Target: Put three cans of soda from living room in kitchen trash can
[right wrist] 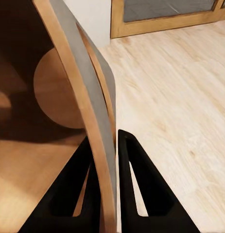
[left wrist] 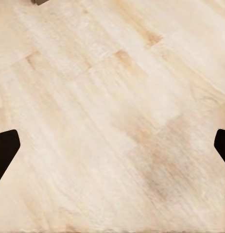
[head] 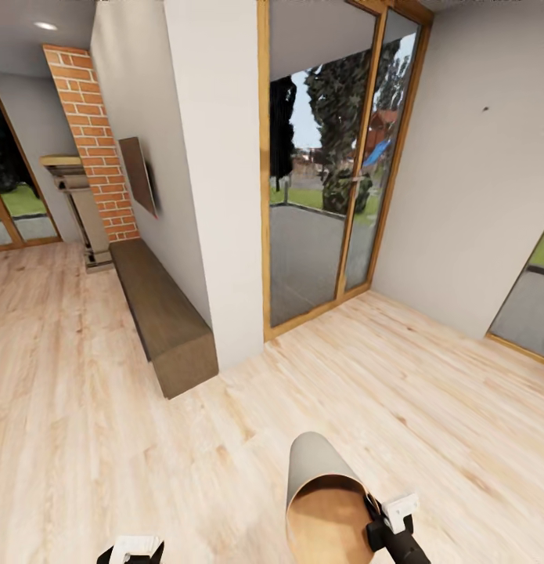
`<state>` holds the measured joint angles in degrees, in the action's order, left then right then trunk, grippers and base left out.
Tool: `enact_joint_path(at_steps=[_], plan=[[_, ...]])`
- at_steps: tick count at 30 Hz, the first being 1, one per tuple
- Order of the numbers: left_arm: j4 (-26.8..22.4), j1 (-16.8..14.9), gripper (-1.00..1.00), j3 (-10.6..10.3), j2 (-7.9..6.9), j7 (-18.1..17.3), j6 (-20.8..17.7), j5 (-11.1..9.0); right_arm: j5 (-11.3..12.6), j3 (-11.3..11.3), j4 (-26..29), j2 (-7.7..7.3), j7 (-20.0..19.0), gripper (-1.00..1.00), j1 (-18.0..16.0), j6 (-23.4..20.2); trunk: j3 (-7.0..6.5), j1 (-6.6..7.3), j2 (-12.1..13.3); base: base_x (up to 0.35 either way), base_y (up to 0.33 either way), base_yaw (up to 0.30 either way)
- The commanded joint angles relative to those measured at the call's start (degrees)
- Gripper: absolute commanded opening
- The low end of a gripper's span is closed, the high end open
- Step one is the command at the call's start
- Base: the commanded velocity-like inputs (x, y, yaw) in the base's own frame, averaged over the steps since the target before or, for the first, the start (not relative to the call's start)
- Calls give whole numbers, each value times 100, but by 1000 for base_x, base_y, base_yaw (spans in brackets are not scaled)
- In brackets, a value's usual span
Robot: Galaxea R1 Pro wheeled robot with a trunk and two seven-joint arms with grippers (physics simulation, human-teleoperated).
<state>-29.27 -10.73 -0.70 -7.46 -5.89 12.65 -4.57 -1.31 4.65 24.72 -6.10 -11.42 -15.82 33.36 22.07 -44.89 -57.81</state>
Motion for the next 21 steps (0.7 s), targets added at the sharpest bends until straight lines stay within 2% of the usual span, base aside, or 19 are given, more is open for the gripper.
enact_joint_path(at_steps=[1,5,13,17,21], plan=[[0,0,100,0,1,0,0,0,28,-16,14,2,-54,-100,-4,-1,-1,0,0,-224,0,7],[0,0,100,0,4,0,0,0,20,-9,8,4,-54,-100,0,2,-1,0,0,-223,0,43],[0,0,100,0,3,0,0,0,23,1,7,9,-54,-100,0,-5,-1,0,0,-185,-5,211],[0,0,100,-6,0,0,0,0,25,-2,7,5,-54,-100,-1,-5,-1,0,0,-9,-156,235],[0,0,100,-8,-1,-5,0,0,26,-2,7,5,-54,-100,0,-5,-1,0,0,149,-243,238]])
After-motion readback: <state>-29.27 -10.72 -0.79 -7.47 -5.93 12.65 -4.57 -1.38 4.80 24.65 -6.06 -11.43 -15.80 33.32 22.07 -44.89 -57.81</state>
